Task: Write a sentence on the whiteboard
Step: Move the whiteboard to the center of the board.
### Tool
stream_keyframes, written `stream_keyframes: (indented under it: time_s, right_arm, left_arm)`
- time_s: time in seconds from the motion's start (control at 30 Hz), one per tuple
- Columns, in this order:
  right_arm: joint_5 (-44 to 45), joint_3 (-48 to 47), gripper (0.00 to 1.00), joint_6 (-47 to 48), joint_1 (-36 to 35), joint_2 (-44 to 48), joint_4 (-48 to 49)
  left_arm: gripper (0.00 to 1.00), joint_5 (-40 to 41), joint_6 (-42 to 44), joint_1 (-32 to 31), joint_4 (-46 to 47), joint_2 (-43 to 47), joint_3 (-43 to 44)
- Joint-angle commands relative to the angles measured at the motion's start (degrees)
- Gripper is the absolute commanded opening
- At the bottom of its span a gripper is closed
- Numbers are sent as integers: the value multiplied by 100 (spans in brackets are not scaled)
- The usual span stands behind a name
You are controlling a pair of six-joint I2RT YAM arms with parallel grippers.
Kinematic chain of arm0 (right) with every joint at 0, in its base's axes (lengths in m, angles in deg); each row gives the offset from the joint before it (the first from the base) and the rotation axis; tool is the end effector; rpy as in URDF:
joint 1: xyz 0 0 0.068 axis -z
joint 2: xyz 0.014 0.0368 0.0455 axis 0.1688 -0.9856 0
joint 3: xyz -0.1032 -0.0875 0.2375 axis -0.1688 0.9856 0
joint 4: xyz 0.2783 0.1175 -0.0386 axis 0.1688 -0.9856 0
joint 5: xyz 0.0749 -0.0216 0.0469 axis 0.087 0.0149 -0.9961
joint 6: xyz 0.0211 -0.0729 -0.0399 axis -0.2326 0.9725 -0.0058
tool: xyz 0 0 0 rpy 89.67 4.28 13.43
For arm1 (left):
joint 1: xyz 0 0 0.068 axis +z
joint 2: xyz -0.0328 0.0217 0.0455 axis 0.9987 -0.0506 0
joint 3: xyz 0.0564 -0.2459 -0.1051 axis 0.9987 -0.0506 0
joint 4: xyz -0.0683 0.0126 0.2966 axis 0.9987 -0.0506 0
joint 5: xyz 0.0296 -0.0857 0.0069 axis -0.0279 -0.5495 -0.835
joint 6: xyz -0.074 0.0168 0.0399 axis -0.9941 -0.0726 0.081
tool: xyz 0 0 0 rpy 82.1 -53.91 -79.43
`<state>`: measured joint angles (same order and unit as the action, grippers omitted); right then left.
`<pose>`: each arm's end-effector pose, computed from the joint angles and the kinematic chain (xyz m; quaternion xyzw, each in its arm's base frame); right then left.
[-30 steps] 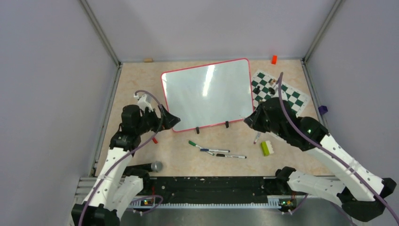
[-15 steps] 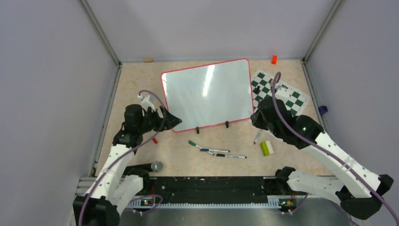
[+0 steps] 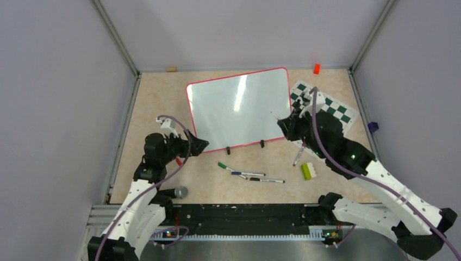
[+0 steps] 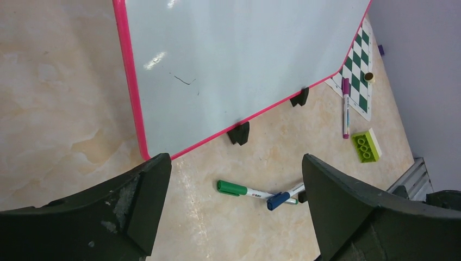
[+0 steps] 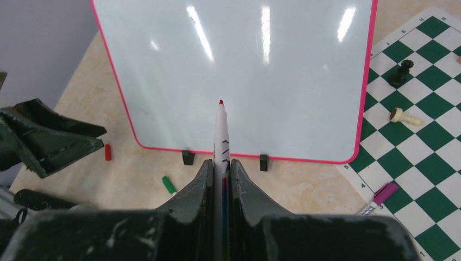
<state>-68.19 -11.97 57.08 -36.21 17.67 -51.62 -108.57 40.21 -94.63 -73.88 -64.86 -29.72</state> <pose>0.1916 0.1642 0.3739 -0.0620 0.7965 0.2316 0.5550 0.2413 -0.0665 0.2032 -0.0194 0.8157 -0.3534 0.4576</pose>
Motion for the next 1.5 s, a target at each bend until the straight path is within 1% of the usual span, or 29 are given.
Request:
stream_keyframes:
  time_s: [0.0, 0.03, 0.07, 0.1, 0.13, 0.2, 0.33, 0.47, 0.57, 0.7, 0.77, 0.87, 0.93, 1.0, 1.07, 1.13, 1.2, 1.33, 1.47]
  right_arm:
    - [964, -846, 0, -68, 46, -810, -266]
    - [1412, -987, 0, -178, 46, -916, -438]
    - [1526, -1084, 0, -180, 47, -1004, -524]
    - [1532, -1140, 0, -122, 46, -1063, -561]
    - [1538, -1171, 0, -136, 47, -1103, -604]
    - [1542, -1149, 0, -351, 48, -1134, -679]
    - [1321, -1174, 0, -552, 43, -1287, -1025]
    - [967, -1056, 0, -351, 49, -1297, -1033]
    - [862, -979, 0, -263, 42, -1317, -1069]
    - [718, -1015, 0, -279, 47, -1543, -1366]
    - [707, -1199, 0, -372, 47, -1834, -1788]
    - [968, -1708, 0, -806, 43, -2379, -2590]
    - [1039, -1991, 0, -1036, 48, -2583, -2911]
    - [1143, -2097, 0, -1455, 43, -2630, -3161]
    - [1022, -2020, 0, -1718, 45, -2520, -3130]
    - [754, -1971, 0, -1600, 43, -2392, -2956]
    - [814, -1955, 0, -1537, 48, -2304, -2944]
    - [1047, -1952, 0, -1077, 42, -2212, -2905]
    - [917, -1846, 0, -799, 43, -1999, -2737]
  left_arm:
    - [94, 100, -189, 23, 1311, 104, -431]
    - [94, 155, -291, 23, 1495, 134, -515]
    - [93, 191, -363, 23, 1612, 137, -584]
    - [95, 177, -405, 27, 1725, 123, -639]
    - [98, 56, -408, 28, 1839, 94, -668]
    - [99, -90, -385, 28, 1914, 38, -682]
    - [99, -226, -374, 24, 1796, 0, -632]
    - [99, -540, -305, 23, 1731, 35, -606]
    - [99, -434, -273, 23, 1499, 59, -570]
    - [99, -886, -127, 22, 1352, 55, -532]
    - [99, -1127, -107, 23, 1305, 44, -532]
    - [99, -1327, -128, 23, 1240, 14, -527]
    - [99, -1397, -139, 23, 1141, -8, -510]
    - [99, -1475, -152, 23, 1068, 8, -516]
    - [99, -1479, -212, 23, 1084, 79, -566]
    - [99, -1411, -237, 23, 1061, 240, -646]
    - [99, -1380, -243, 23, 1079, 458, -758]
    - [99, -1236, -166, 23, 909, 909, -808]
    - [99, -959, -38, 23, 849, 1109, -785]
